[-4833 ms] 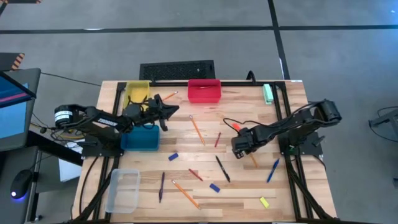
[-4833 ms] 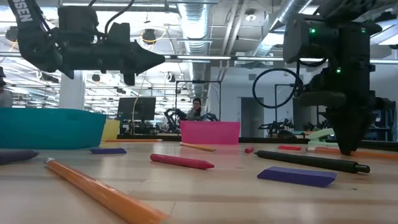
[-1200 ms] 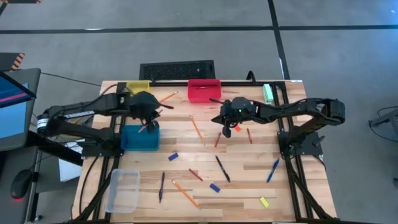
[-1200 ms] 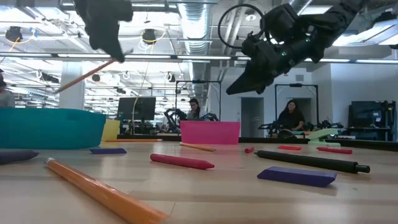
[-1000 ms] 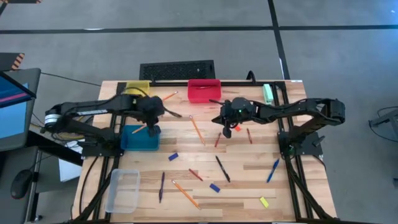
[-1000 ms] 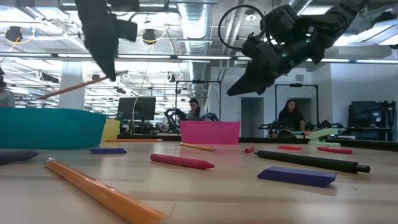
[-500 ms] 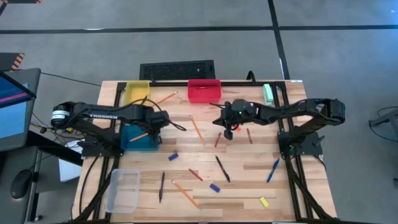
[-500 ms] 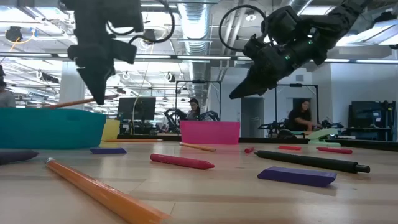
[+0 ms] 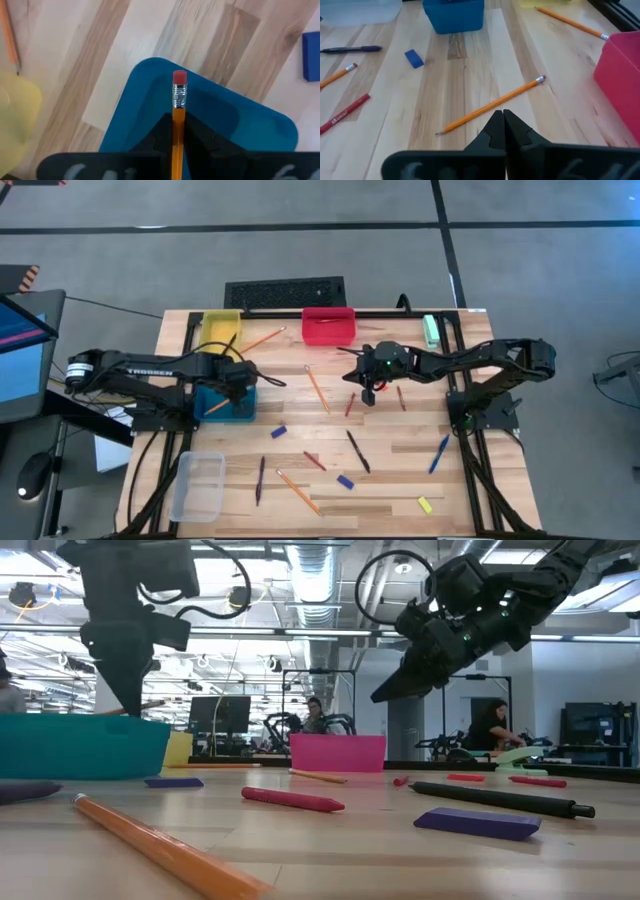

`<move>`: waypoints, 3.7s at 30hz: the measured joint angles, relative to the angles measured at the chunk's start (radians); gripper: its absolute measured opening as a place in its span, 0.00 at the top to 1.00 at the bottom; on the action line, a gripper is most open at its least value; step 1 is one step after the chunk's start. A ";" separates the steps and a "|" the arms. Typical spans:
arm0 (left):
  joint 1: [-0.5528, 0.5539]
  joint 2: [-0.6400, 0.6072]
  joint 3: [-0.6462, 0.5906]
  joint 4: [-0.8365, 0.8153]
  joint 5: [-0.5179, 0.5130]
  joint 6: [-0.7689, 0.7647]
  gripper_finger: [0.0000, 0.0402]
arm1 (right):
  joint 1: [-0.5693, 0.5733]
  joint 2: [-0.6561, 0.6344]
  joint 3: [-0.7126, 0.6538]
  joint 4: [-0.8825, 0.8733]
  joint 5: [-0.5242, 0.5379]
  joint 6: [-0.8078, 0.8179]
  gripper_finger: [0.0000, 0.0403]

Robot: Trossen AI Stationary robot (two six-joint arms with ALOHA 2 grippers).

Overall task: Sort crayons/erasers/pens/pencils in bins
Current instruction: Put the pencil into the blue bin, then put the orange eraser into the transparent bin

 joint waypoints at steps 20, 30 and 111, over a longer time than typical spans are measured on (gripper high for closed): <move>0.070 -0.002 -0.051 0.115 0.008 0.017 0.94 | 0.000 0.000 0.000 0.008 0.000 -0.009 0.99; 0.070 -0.001 -0.051 0.107 0.000 0.026 0.91 | 0.000 0.000 0.000 0.009 0.000 -0.016 0.99; 0.363 0.126 -0.512 2.084 0.178 0.176 1.00 | -0.212 -0.001 0.204 -0.704 0.260 0.370 0.75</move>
